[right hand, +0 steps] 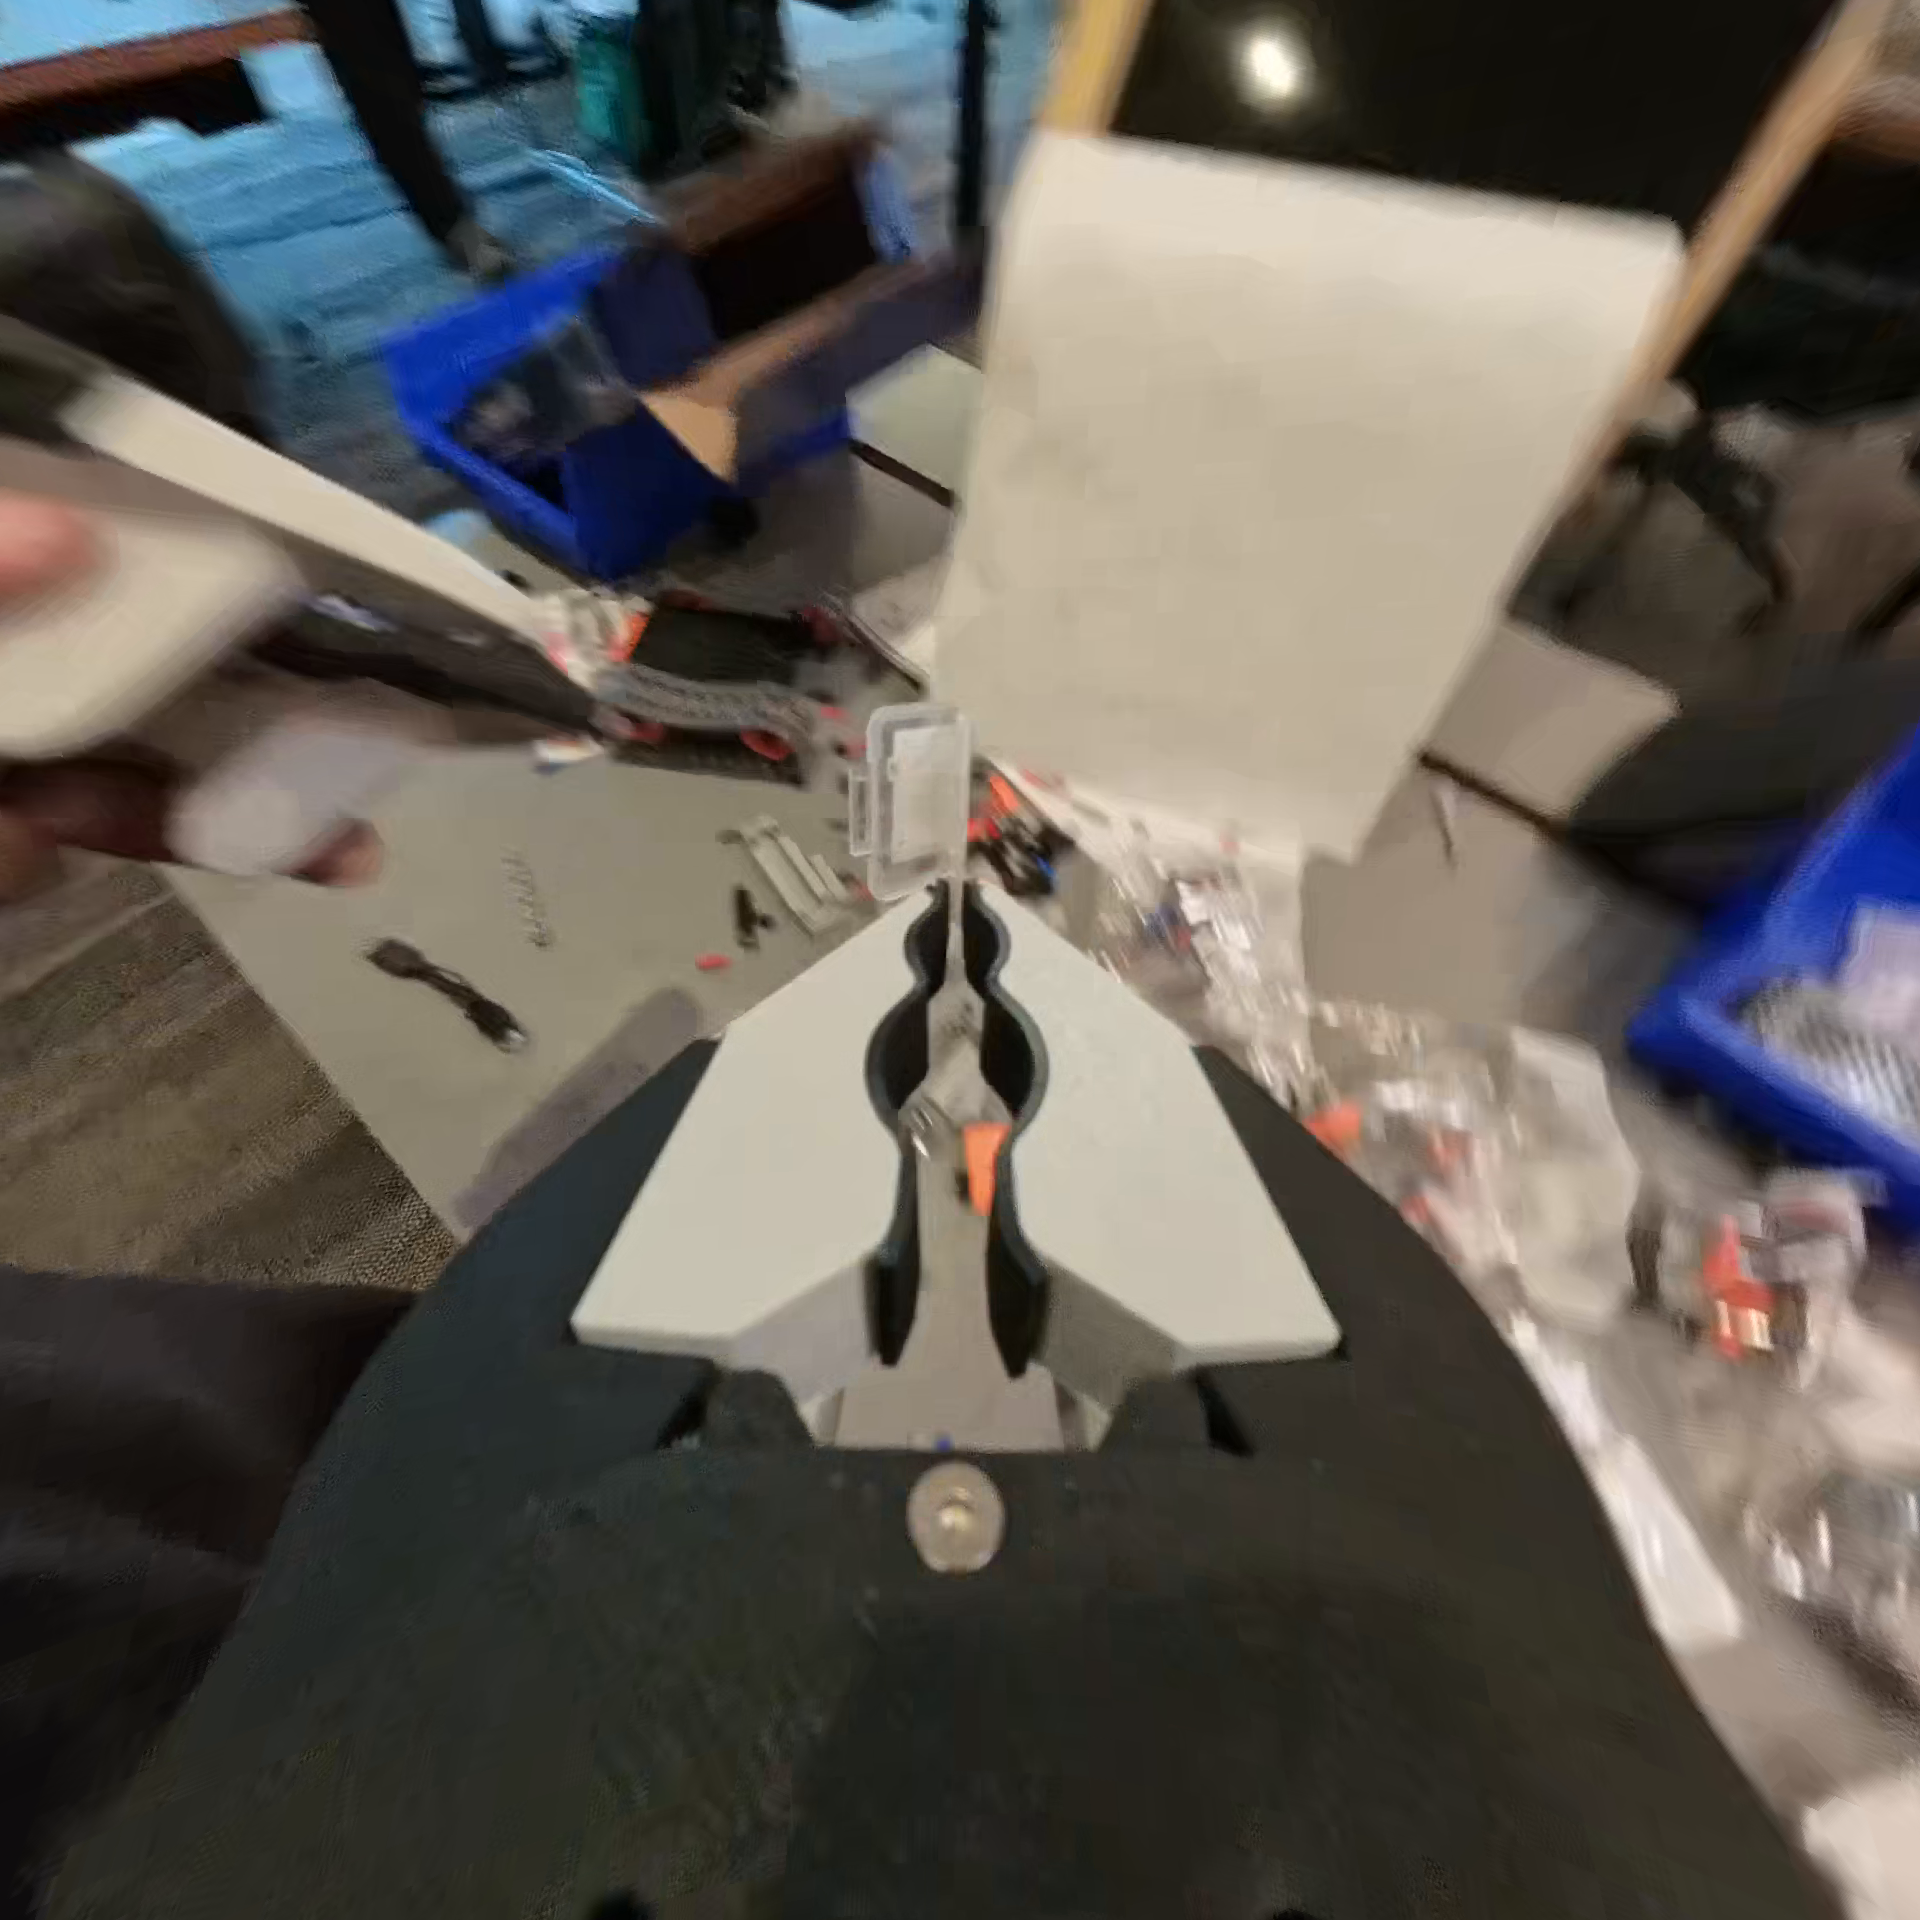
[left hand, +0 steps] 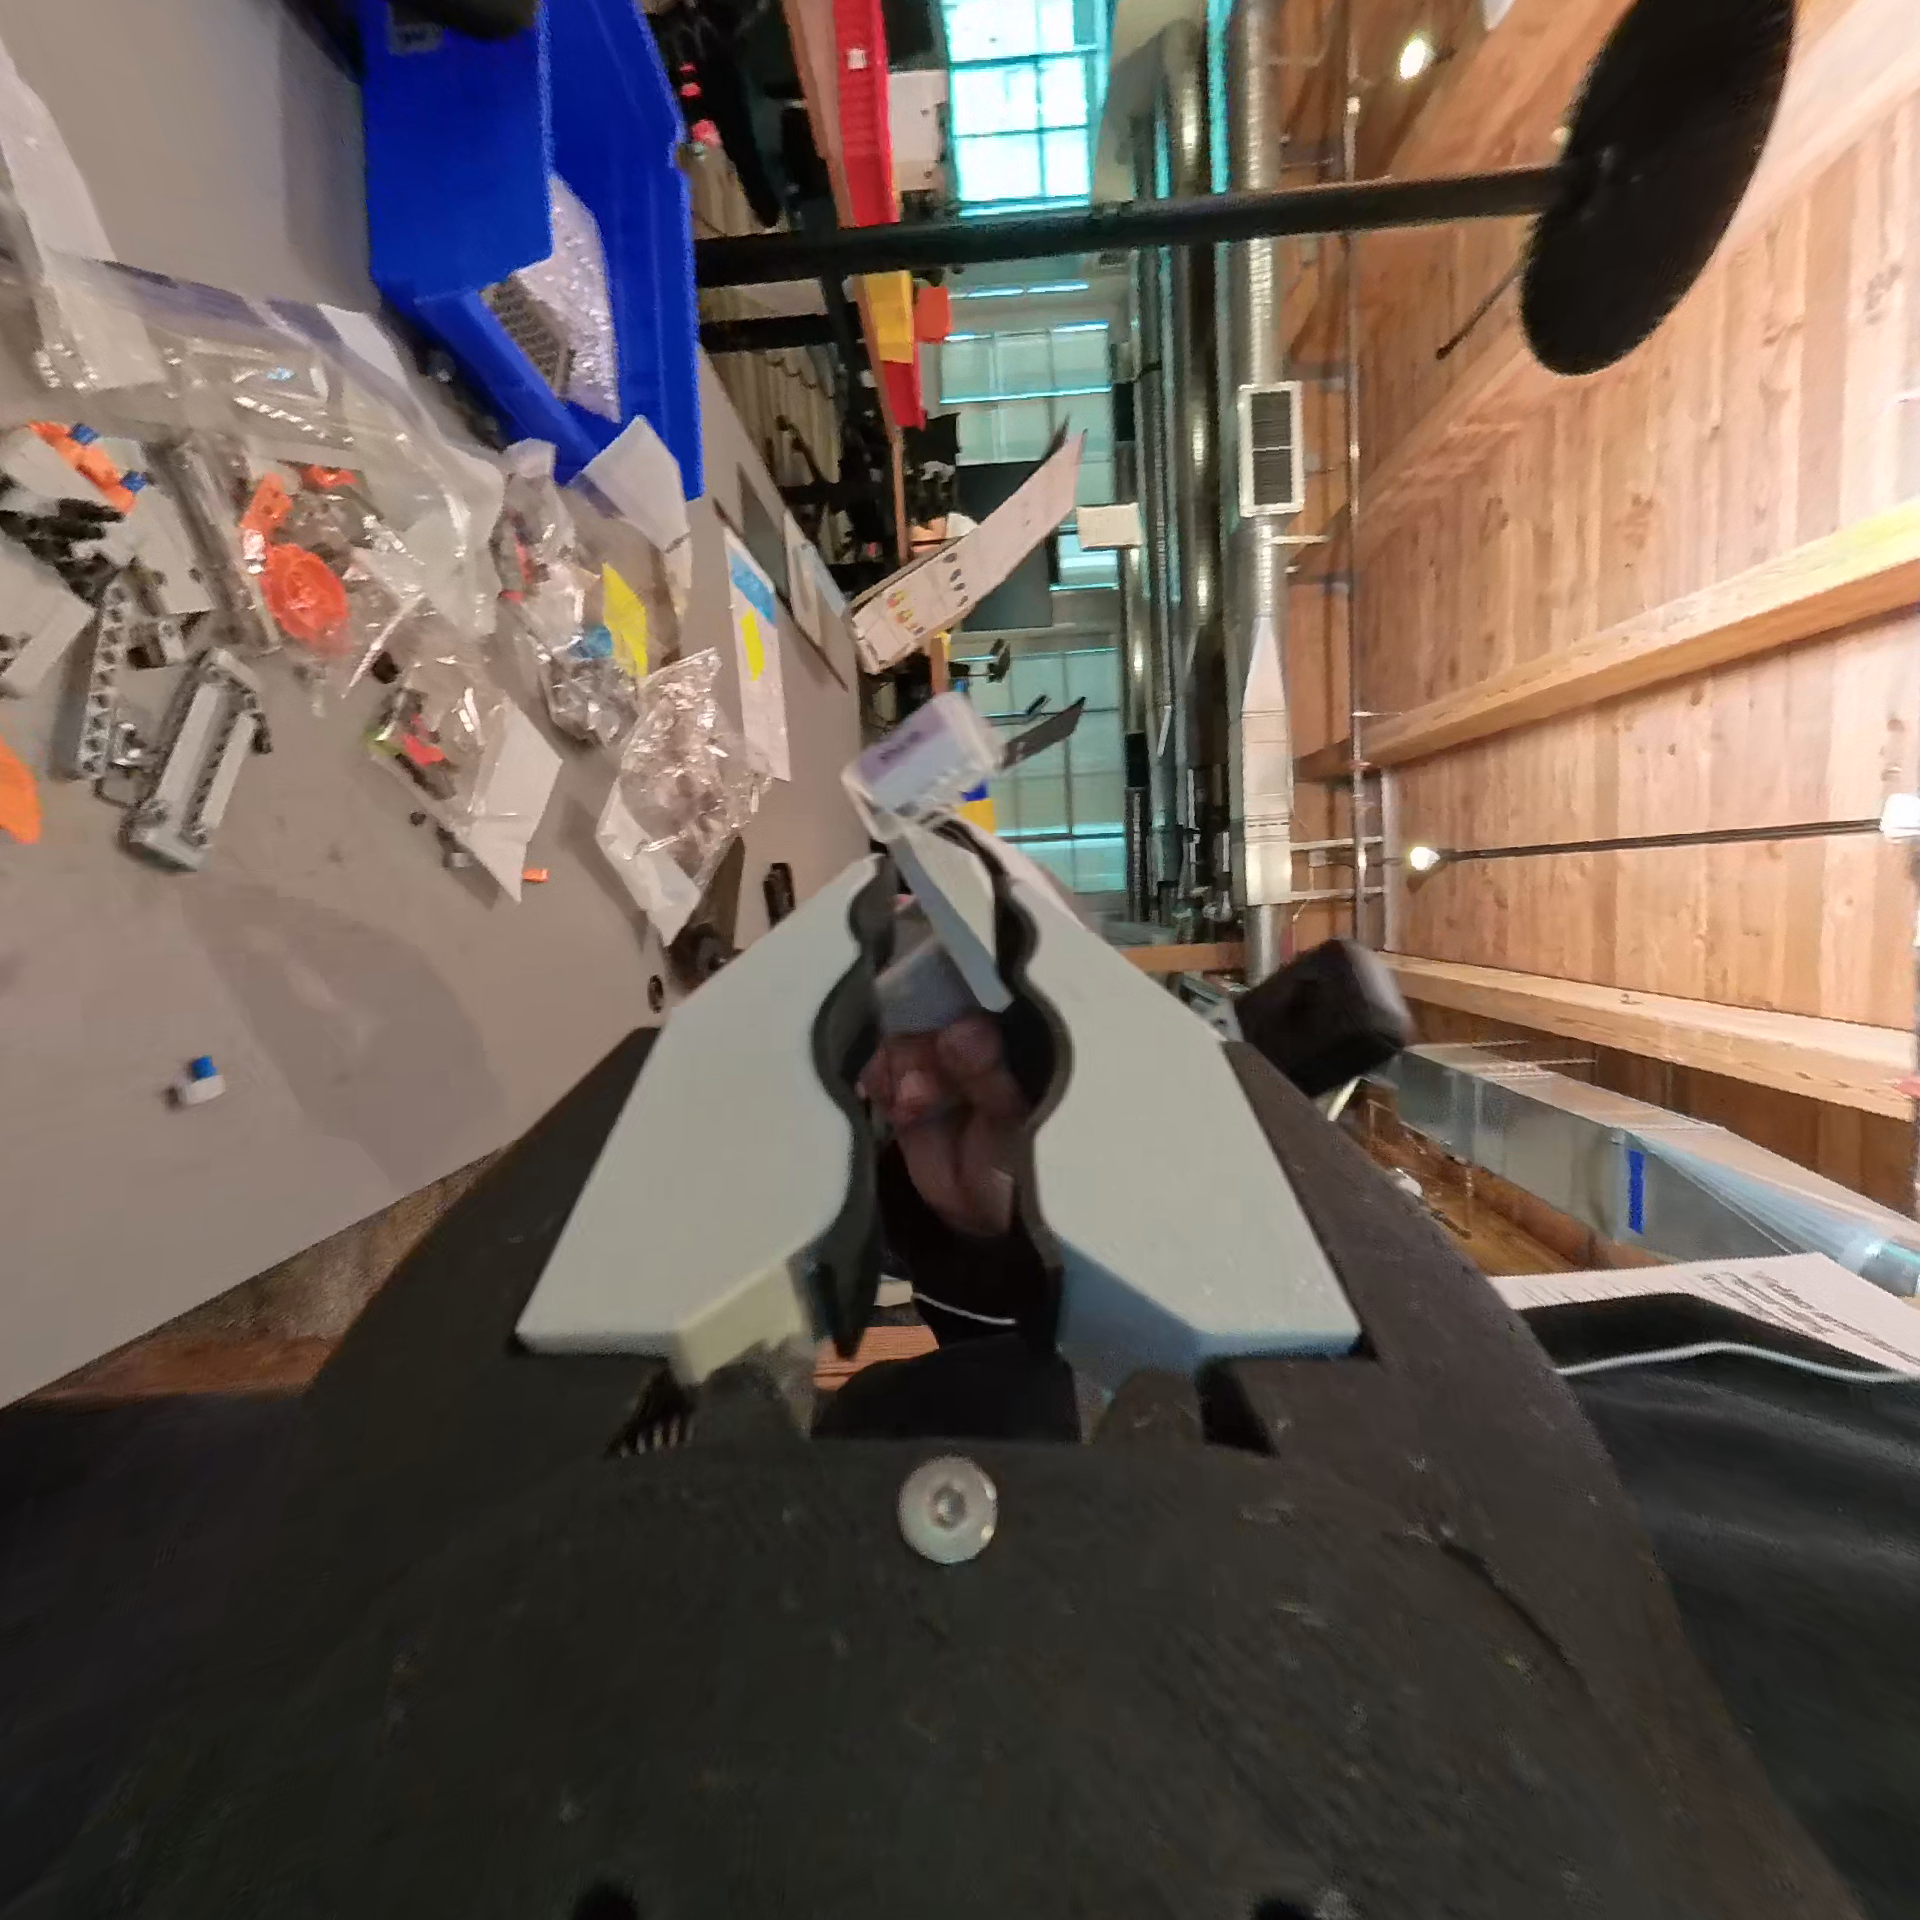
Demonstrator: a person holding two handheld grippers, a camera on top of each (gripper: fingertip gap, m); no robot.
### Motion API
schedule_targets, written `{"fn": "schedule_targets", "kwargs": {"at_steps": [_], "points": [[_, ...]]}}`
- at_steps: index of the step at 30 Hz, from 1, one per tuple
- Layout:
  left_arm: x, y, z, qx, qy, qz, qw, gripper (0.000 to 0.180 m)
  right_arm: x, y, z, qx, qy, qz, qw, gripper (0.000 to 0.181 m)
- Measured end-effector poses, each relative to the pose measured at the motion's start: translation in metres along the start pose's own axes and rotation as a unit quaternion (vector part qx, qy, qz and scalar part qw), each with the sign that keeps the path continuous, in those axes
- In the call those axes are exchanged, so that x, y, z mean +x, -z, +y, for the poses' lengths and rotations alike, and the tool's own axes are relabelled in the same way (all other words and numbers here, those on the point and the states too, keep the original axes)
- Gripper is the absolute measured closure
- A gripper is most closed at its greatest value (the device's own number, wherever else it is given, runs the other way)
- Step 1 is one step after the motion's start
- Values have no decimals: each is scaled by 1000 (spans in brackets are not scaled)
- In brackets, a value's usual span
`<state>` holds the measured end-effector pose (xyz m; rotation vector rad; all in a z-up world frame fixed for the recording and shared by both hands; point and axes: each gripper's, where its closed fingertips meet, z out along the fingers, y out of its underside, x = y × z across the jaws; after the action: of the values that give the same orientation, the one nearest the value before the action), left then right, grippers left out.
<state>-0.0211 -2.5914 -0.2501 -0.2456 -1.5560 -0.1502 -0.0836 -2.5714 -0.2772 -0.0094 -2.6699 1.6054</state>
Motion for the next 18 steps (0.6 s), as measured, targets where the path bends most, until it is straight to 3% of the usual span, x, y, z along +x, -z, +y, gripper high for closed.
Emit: {"fn": "schedule_targets", "kwargs": {"at_steps": [1,5,8,10,13,16,18], "points": [[-4,-1,0,2,-2,-11,1000,155,22,2,28,-20,-22,27,999,181],[-10,4,-3,-5,-64,-70,995,152,105,18,171,-158,-9,157,975,180],[-13,17,-15,2,-118,-122,985,146,125,25,243,-234,0,192,953,180],[-12,27,-26,12,-143,-145,979,144,127,26,266,-254,-25,202,946,178],[-13,44,-46,27,-174,-176,968,141,119,26,291,-286,-106,198,931,151],[-16,66,-70,43,-201,-203,957,139,114,26,278,-266,-149,204,930,122],[-19,83,-91,56,-213,-215,951,138,112,23,247,-227,-152,214,938,119]]}}
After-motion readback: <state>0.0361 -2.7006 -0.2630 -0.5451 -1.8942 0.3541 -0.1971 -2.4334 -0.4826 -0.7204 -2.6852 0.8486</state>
